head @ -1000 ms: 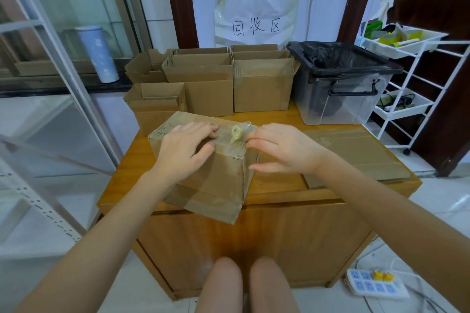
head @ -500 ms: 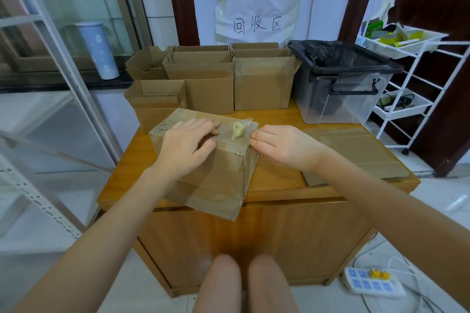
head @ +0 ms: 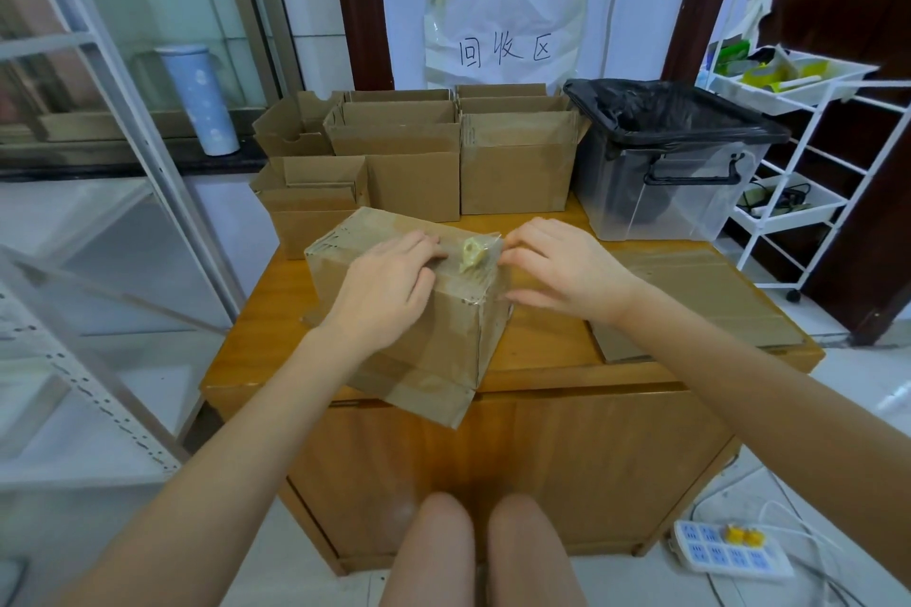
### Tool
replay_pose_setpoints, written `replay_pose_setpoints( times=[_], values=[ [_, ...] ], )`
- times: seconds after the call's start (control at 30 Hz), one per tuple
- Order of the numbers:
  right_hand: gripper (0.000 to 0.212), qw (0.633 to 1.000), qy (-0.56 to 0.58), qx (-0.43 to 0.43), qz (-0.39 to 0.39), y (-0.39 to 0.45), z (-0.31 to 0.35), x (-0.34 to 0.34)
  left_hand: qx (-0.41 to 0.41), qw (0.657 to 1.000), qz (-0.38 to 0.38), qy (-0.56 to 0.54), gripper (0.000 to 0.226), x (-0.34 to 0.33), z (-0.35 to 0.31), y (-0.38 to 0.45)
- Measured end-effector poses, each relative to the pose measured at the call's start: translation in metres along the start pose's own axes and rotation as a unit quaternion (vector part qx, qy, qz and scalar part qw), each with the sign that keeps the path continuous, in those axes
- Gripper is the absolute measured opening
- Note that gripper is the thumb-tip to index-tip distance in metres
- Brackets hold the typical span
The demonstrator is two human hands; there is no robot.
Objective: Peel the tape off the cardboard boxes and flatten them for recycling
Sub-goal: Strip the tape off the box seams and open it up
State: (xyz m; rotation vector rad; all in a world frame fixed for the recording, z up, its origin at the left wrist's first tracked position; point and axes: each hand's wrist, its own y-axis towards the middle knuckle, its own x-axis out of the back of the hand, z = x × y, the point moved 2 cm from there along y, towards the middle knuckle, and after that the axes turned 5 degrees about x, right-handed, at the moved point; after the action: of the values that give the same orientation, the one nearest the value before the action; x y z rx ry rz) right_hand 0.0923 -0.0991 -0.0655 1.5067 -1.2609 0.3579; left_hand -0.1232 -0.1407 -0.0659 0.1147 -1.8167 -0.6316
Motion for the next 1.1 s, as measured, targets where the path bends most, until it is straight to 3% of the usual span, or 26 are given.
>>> replay_pose_setpoints(
  times=[0.27, 0.4, 0.5, 0.57, 0.77, 0.93, 1.1],
  values=[
    [0.015, 0.997, -0.039, 0.072, -0.014, 0.0, 0.004, -0.003, 0.024, 0.998, -0.049, -0.024, 0.059, -0.006, 0.0, 0.001],
    [0.025, 0.996, -0.051, 0.069, 0.005, -0.001, 0.004, -0.004, 0.019, 0.998, -0.057, -0.02, 0.056, -0.006, -0.002, 0.001],
    [0.014, 0.993, -0.054, 0.103, 0.035, 0.004, 0.002, 0.0, 0.015, 0.998, -0.053, -0.018, 0.054, -0.007, -0.001, 0.001],
    [0.019, 0.991, -0.048, 0.112, 0.054, 0.007, -0.001, 0.005, 0.015, 0.998, -0.054, -0.018, 0.054, -0.006, -0.001, 0.0],
    [0.055, 0.997, 0.033, -0.01, 0.073, -0.006, -0.01, 0.009, 0.019, 0.998, -0.064, -0.021, 0.053, -0.007, -0.003, 0.001],
    [0.029, 0.999, -0.011, 0.006, 0.032, 0.003, -0.014, 0.007, 0.022, 0.997, -0.063, -0.024, 0.054, -0.005, -0.003, 0.0],
    [0.022, 0.998, -0.025, 0.051, 0.03, 0.005, -0.016, 0.005, 0.024, 0.997, -0.062, -0.027, 0.055, -0.006, -0.002, 0.002]
  ],
)
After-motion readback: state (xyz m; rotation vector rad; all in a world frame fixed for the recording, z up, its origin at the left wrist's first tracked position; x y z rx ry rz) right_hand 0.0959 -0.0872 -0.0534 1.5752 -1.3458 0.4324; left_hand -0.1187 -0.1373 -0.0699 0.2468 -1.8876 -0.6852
